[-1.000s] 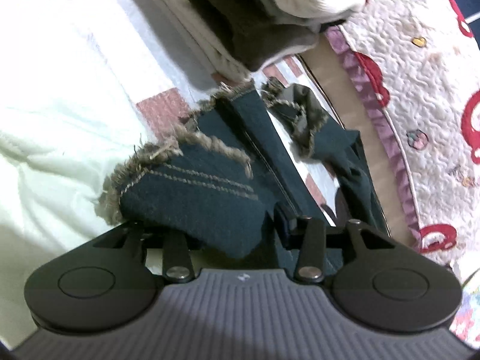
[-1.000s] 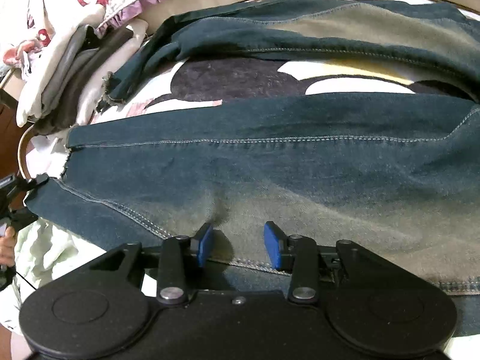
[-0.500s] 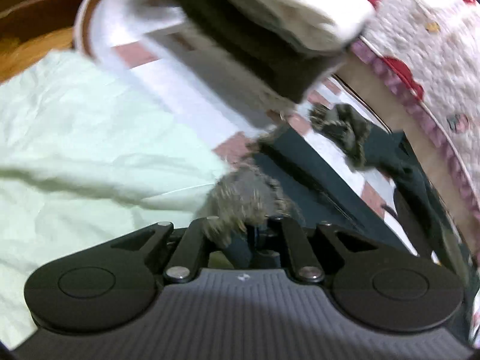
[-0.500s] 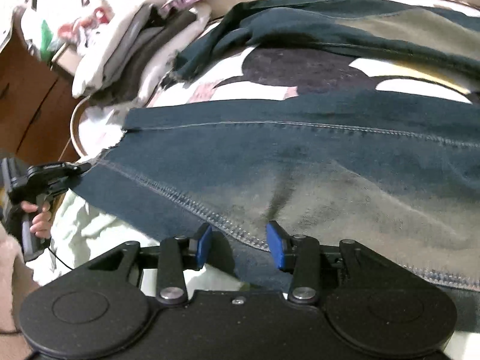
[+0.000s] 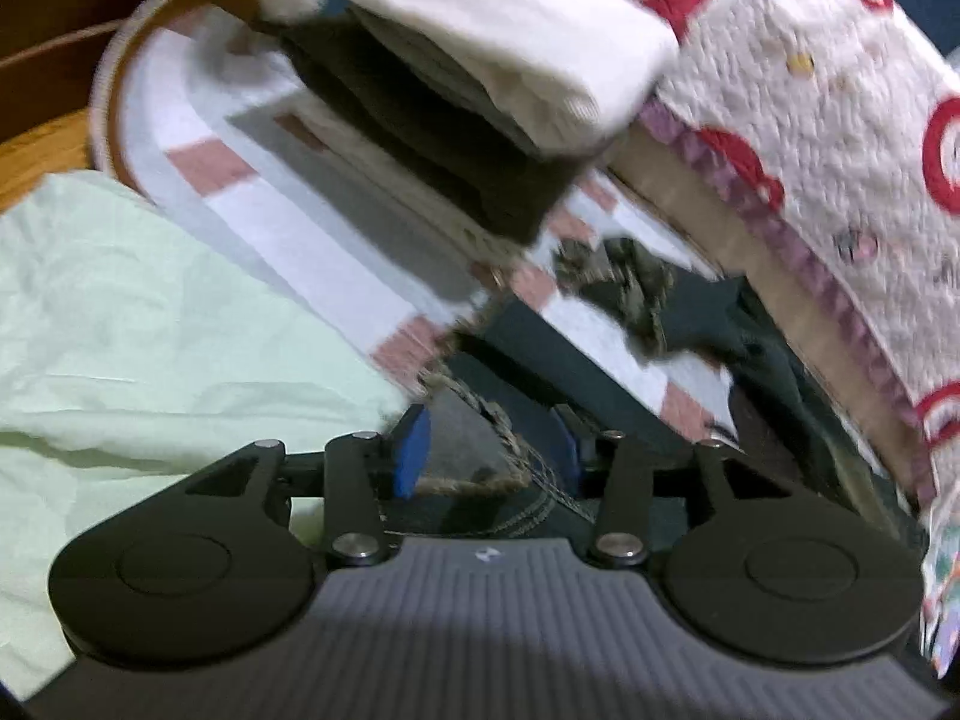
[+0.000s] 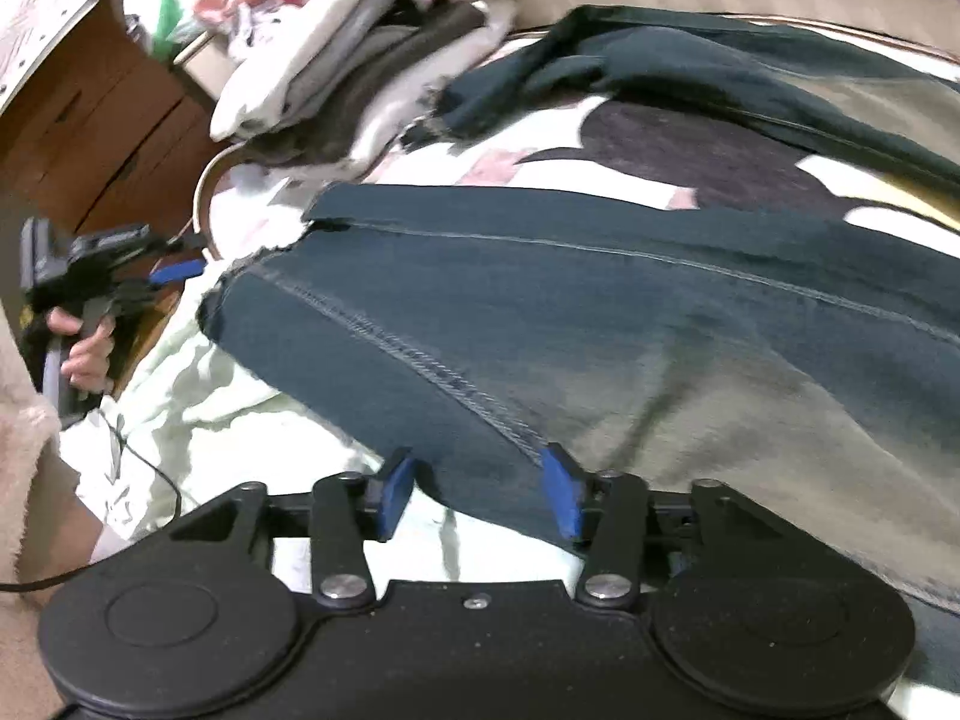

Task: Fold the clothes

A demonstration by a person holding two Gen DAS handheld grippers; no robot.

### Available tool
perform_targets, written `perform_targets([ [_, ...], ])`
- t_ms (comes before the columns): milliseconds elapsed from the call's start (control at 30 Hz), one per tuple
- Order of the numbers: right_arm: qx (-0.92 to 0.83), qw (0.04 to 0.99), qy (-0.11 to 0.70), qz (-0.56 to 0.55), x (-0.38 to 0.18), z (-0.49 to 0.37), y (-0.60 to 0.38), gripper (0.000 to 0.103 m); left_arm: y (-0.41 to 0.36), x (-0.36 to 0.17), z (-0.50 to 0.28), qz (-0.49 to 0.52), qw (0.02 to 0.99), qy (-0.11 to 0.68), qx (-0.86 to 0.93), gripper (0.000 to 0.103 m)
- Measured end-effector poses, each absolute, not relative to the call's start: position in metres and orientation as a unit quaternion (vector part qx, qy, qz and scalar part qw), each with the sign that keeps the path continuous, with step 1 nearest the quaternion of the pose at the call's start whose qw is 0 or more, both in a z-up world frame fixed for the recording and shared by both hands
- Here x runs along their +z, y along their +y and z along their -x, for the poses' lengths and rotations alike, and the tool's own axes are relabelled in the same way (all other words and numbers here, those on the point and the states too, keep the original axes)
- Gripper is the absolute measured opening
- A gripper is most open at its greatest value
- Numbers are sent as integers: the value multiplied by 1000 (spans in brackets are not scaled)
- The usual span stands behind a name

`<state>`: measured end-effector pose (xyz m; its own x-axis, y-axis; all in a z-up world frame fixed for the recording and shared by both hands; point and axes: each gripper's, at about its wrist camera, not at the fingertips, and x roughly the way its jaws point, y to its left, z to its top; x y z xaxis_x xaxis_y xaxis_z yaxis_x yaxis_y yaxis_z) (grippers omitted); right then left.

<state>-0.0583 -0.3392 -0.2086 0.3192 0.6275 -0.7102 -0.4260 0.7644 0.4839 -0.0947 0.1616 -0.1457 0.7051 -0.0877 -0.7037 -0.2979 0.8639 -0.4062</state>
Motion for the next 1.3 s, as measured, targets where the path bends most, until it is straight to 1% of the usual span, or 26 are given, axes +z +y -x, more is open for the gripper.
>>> perform_targets([
  [33,329,803,486,-99,-210,57,-335,62,157,-150,88,244,886,391,50,46],
  [167,336,798,488,-108,-210,52,-329,62,133,-158,71,188,887,420,38,48],
  [233,341,796,486,-117,-210,53,-328,62,127,-156,72,191,889,416,18,48],
  [333,349,800,478,-97,-211,57,-326,62,122,-154,79,201,890,409,-12,48],
  [533,346,793,478,-152,-218,52,-337,62,120,-167,84,202,882,425,-15,48],
  [700,338,801,466,-166,-219,53,-337,61,116,-174,65,185,882,434,-14,48],
  [733,335,804,462,-169,-219,53,-338,60,115,-175,61,178,881,438,-11,47],
  [767,332,807,456,-174,-218,53,-339,60,115,-175,60,171,882,440,-2,30],
  [800,328,811,451,-177,-217,52,-340,60,116,-173,62,167,885,435,9,2],
  [833,321,816,446,-177,-216,51,-341,60,120,-167,68,172,890,421,14,0],
  [900,306,827,439,-174,-213,49,-344,60,126,-156,80,177,900,397,28,0],
  [1067,282,836,439,-171,-214,44,-352,60,134,-134,108,121,910,387,88,0],
  [1233,315,813,463,-160,-221,42,-342,62,146,-154,105,162,890,415,96,1],
  [1300,324,805,466,-171,-221,43,-341,63,135,-152,97,159,895,409,80,2],
])
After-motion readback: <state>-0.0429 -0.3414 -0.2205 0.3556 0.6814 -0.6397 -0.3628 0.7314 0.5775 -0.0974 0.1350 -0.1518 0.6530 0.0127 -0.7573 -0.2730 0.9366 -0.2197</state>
